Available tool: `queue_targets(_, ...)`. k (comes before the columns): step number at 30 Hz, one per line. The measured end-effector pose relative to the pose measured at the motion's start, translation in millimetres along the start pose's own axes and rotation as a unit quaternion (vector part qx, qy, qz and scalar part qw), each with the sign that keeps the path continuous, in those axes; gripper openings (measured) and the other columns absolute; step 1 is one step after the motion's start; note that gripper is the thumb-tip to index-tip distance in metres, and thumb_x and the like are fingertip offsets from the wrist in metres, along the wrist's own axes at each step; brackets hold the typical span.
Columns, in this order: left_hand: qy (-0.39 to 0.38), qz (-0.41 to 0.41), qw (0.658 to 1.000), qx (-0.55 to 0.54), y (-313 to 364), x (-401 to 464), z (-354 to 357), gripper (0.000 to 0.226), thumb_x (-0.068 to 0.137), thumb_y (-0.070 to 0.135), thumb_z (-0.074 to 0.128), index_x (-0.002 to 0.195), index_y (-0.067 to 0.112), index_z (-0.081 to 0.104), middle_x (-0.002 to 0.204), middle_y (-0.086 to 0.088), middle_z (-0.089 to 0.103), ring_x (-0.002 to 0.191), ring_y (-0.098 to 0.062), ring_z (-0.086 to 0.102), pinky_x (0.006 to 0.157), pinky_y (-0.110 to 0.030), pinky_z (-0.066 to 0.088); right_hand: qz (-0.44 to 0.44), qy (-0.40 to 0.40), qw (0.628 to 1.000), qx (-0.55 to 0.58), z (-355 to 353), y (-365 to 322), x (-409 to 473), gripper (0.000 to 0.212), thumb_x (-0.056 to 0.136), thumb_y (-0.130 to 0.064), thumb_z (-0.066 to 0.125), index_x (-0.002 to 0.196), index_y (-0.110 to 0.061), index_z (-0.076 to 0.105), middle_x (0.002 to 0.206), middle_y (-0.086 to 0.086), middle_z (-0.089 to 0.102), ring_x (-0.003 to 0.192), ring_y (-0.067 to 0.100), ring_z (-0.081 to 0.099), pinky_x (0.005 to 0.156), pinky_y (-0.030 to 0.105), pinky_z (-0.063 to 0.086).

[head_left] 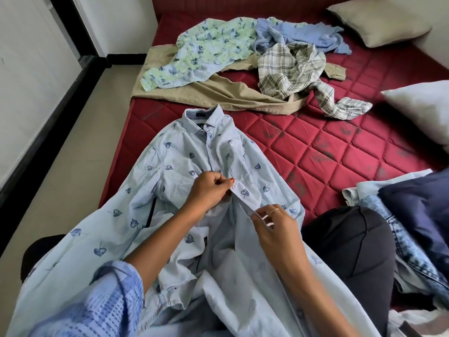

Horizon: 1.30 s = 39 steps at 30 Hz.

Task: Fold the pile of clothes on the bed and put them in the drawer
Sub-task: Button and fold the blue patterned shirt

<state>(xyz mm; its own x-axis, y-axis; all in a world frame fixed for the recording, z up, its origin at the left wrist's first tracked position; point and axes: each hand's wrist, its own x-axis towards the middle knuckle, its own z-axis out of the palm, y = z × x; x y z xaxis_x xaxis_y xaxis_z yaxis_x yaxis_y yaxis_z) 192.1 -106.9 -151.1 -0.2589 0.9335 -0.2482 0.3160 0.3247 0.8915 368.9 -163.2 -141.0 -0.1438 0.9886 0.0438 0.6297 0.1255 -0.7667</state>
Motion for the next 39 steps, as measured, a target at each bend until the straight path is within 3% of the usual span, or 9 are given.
queue_targets(3,-0.024,0.006,0.999,0.029,3.6,12.5,0.1,0.022,0.089,0.025,0.066,0.072,0.012,0.067,0.072,-0.004,0.070,0.063,-0.017,0.066,0.068,-0.028,0.054,0.102,-0.070,0.987,0.105,-7.9,2.7,15.7,0.016,0.089,-0.022,0.066,0.077,-0.012,0.069,0.071,0.000,0.062,0.060,0.005,0.051,0.063,0.019,0.040)
queue_targets(7,-0.041,0.013,0.995,0.087,3.3,21.2,0.7,0.024,0.091,0.028,0.063,0.072,0.014,0.064,0.077,-0.007,0.069,0.076,-0.022,0.068,0.074,-0.031,0.054,0.215,-0.117,0.927,0.285,-4.3,15.1,30.5,0.024,0.090,-0.016,0.066,0.081,0.007,0.065,0.072,0.014,0.057,0.072,0.024,0.050,0.069,0.035,0.040)
queue_targets(9,-0.042,0.017,0.995,0.092,-0.2,21.2,-0.6,0.026,0.092,0.032,0.060,0.076,0.011,0.065,0.079,-0.007,0.070,0.079,-0.024,0.068,0.079,-0.035,0.055,0.242,-0.116,0.911,0.313,-1.2,19.1,34.0,0.021,0.090,-0.011,0.064,0.076,0.005,0.064,0.073,0.015,0.056,0.071,0.024,0.049,0.066,0.031,0.042)
queue_targets(13,-0.009,0.095,0.985,0.141,-10.8,-8.7,-3.9,0.039,0.084,0.049,0.065,0.075,0.012,0.059,0.069,0.005,0.060,0.067,-0.011,0.057,0.064,-0.022,0.045,0.296,-0.114,0.874,0.369,1.7,25.2,31.7,0.020,0.090,-0.007,0.062,0.070,-0.004,0.064,0.065,0.012,0.060,0.055,0.019,0.055,0.056,0.025,0.048)
queue_targets(17,0.086,0.250,0.902,0.341,-36.8,-35.3,-10.2,0.054,0.069,0.067,0.060,0.081,0.015,0.051,0.080,0.001,0.053,0.075,-0.021,0.056,0.064,-0.035,0.050,0.294,-0.117,0.872,0.374,4.5,28.0,34.9,0.019,0.091,-0.008,0.062,0.073,-0.004,0.064,0.062,0.009,0.060,0.054,0.015,0.054,0.053,0.022,0.047)
queue_targets(20,0.097,0.283,0.875,0.380,-45.3,-44.5,-15.6,0.048,0.067,0.056,0.068,0.084,0.014,0.052,0.081,0.000,0.053,0.073,-0.022,0.057,0.060,-0.033,0.052,0.294,-0.116,0.870,0.378,6.3,28.7,35.9,0.018,0.090,-0.007,0.062,0.072,-0.005,0.064,0.059,0.006,0.061,0.051,0.012,0.055,0.052,0.019,0.048)
queue_targets(26,0.023,0.297,0.854,0.427,-70.8,-52.2,-13.3,0.026,0.071,0.024,0.082,0.084,0.018,0.061,0.080,0.003,0.055,0.071,-0.016,0.060,0.059,-0.027,0.054,0.306,-0.131,0.864,0.376,2.8,30.2,36.9,0.011,0.085,0.003,0.062,0.078,-0.003,0.068,0.065,0.009,0.066,0.055,0.015,0.061,0.055,0.020,0.052)
queue_targets(34,-0.005,0.248,0.859,0.448,-81.6,-43.5,-4.7,0.020,0.063,0.008,0.083,0.071,0.016,0.066,0.071,0.002,0.058,0.062,-0.020,0.061,0.051,-0.029,0.053,0.311,-0.162,0.859,0.373,2.1,31.5,36.9,0.009,0.084,0.003,0.063,0.079,-0.003,0.068,0.068,0.009,0.067,0.055,0.013,0.063,0.057,0.020,0.052)
queue_targets(39,-0.008,0.200,0.876,0.439,-87.2,-44.1,-3.0,0.016,0.070,0.003,0.075,0.076,0.014,0.065,0.073,-0.001,0.060,0.065,-0.024,0.062,0.053,-0.034,0.054,0.314,-0.167,0.857,0.373,2.7,33.2,37.3,0.008,0.084,-0.001,0.065,0.077,-0.005,0.068,0.071,0.010,0.067,0.058,0.014,0.063,0.062,0.022,0.052)
